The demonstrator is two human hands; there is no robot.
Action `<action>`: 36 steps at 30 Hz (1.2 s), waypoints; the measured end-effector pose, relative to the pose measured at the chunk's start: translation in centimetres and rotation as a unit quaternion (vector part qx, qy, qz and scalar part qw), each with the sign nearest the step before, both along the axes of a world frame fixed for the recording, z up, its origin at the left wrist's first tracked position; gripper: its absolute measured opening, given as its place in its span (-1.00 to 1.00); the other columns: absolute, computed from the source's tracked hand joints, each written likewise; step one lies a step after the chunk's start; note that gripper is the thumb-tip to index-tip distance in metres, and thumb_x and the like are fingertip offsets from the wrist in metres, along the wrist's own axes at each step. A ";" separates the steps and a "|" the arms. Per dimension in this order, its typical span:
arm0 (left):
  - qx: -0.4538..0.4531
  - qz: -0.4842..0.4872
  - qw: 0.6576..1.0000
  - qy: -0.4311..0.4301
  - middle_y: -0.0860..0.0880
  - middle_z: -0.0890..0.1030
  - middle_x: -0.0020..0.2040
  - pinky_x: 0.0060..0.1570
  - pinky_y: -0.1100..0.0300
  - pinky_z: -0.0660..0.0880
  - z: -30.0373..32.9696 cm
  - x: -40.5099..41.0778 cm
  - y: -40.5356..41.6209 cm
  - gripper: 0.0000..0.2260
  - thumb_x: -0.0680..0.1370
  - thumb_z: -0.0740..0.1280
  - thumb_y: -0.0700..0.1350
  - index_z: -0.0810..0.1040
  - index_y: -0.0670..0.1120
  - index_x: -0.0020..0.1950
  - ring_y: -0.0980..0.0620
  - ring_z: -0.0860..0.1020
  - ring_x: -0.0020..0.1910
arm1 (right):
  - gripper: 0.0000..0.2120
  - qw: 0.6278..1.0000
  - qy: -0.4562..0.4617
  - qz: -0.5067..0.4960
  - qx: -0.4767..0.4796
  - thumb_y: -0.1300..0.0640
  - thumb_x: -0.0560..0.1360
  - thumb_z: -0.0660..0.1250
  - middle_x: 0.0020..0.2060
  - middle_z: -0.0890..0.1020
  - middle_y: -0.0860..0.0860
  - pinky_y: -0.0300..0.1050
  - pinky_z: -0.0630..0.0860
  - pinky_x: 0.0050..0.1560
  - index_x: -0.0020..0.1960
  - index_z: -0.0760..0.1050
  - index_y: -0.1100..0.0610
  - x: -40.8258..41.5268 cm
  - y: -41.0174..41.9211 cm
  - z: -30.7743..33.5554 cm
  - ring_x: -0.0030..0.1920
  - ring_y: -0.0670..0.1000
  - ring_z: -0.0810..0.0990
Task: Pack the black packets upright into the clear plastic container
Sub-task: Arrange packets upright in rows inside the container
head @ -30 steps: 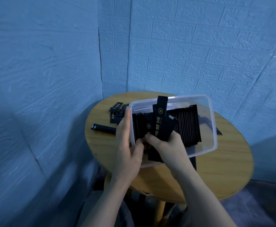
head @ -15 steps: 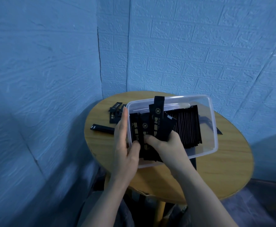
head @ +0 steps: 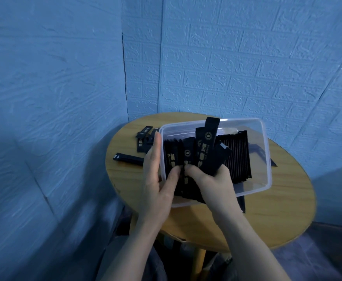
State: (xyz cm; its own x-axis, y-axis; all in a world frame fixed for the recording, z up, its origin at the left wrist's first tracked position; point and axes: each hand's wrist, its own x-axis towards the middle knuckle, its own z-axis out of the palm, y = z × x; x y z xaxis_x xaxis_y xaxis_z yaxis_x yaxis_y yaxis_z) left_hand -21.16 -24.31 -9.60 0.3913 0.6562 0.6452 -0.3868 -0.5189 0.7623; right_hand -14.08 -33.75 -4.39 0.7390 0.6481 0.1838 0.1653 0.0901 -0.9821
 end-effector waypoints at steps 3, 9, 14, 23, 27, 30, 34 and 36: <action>-0.006 -0.019 1.000 -0.001 0.23 0.28 0.49 0.45 0.12 0.25 0.0 -0.1 -0.1 -0.28 0.54 0.31 -0.26 0.12 0.28 0.54 0.14 0.23 0.51 | -0.95 1.000 -0.004 -0.022 -0.022 0.23 0.47 0.38 -0.17 0.67 0.14 0.20 0.61 -0.03 -0.08 0.57 0.19 0.2 0.0 -0.1 -0.10 0.14 0.65; 0.008 0.001 1.000 0.011 0.49 0.25 0.38 0.32 0.47 0.23 0.0 0.0 0.0 -0.26 0.46 0.21 -0.41 0.10 0.09 0.54 0.37 0.20 0.45 | -0.95 1.000 -0.011 0.009 -0.015 0.25 0.48 0.37 -0.19 0.69 0.13 0.27 0.60 -0.06 -0.09 0.60 0.23 0.1 -0.2 0.0 -0.10 0.18 0.67; 0.018 0.009 1.000 0.016 0.50 0.23 0.39 0.33 0.51 0.18 0.1 -0.1 -0.2 -0.28 0.46 0.21 -0.39 0.10 0.03 0.55 0.39 0.18 0.45 | -0.95 0.998 -0.046 -0.006 -0.041 0.18 0.47 0.40 -0.20 0.68 0.05 0.11 0.64 -0.11 -0.07 0.58 0.14 0.3 0.5 -0.4 -0.14 0.08 0.67; 0.013 0.004 1.000 0.010 0.50 0.24 0.38 0.31 0.51 0.21 0.1 -0.2 -0.2 -0.28 0.46 0.21 -0.40 0.11 0.06 0.54 0.41 0.19 0.44 | -0.83 0.987 -0.145 -0.045 -0.045 0.12 0.44 0.47 -0.21 0.67 -0.24 -0.18 0.60 -0.09 -0.10 0.55 -0.13 0.2 1.2 -0.6 -0.12 -0.24 0.63; 0.021 0.016 1.000 0.017 0.31 0.24 0.44 0.30 0.53 0.19 0.3 -0.2 -0.4 -0.27 0.47 0.22 -0.42 0.11 0.07 0.54 0.38 0.18 0.45 | -0.90 0.996 -0.085 -0.036 -0.011 0.14 0.47 0.44 -0.19 0.70 -0.08 -0.22 0.58 -0.16 -0.01 0.61 0.07 0.5 0.7 -0.6 -0.13 -0.16 0.67; 0.009 -0.002 1.000 0.012 0.27 0.23 0.46 0.33 0.46 0.22 0.2 -0.2 -0.3 -0.31 0.52 0.26 -0.36 0.11 0.08 0.55 0.32 0.19 0.47 | -0.92 0.998 -0.060 -0.026 -0.010 0.19 0.47 0.44 -0.20 0.70 -0.05 -0.20 0.60 -0.16 -0.04 0.61 0.09 0.7 0.7 -0.5 -0.14 -0.12 0.68; -0.003 -0.014 1.000 0.007 0.26 0.24 0.49 0.47 0.16 0.20 -0.1 -0.2 -0.1 -0.31 0.54 0.33 -0.23 0.11 0.21 0.55 0.20 0.18 0.52 | -0.92 0.999 -0.044 -0.026 0.000 0.20 0.46 0.46 -0.21 0.71 -0.06 -0.18 0.61 -0.12 -0.08 0.61 0.06 0.5 0.9 -0.4 -0.14 -0.12 0.68; -0.007 -0.023 1.000 0.011 0.26 0.24 0.50 0.47 0.12 0.21 0.0 -0.3 -0.1 -0.26 0.52 0.33 -0.26 0.13 0.28 0.54 0.19 0.19 0.52 | -0.93 1.000 -0.011 -0.017 0.017 0.18 0.46 0.46 -0.20 0.72 -0.05 -0.22 0.60 -0.15 -0.06 0.62 0.09 0.5 0.8 -0.3 -0.13 -0.11 0.68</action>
State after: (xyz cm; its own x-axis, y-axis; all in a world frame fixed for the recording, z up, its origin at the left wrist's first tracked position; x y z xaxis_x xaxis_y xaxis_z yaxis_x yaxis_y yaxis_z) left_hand -21.45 -24.43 -9.57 0.4355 0.6460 0.6270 -0.3938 -0.4896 0.7780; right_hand -13.59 -32.98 -4.72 0.7564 0.6154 0.2217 0.1901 0.1176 -0.9747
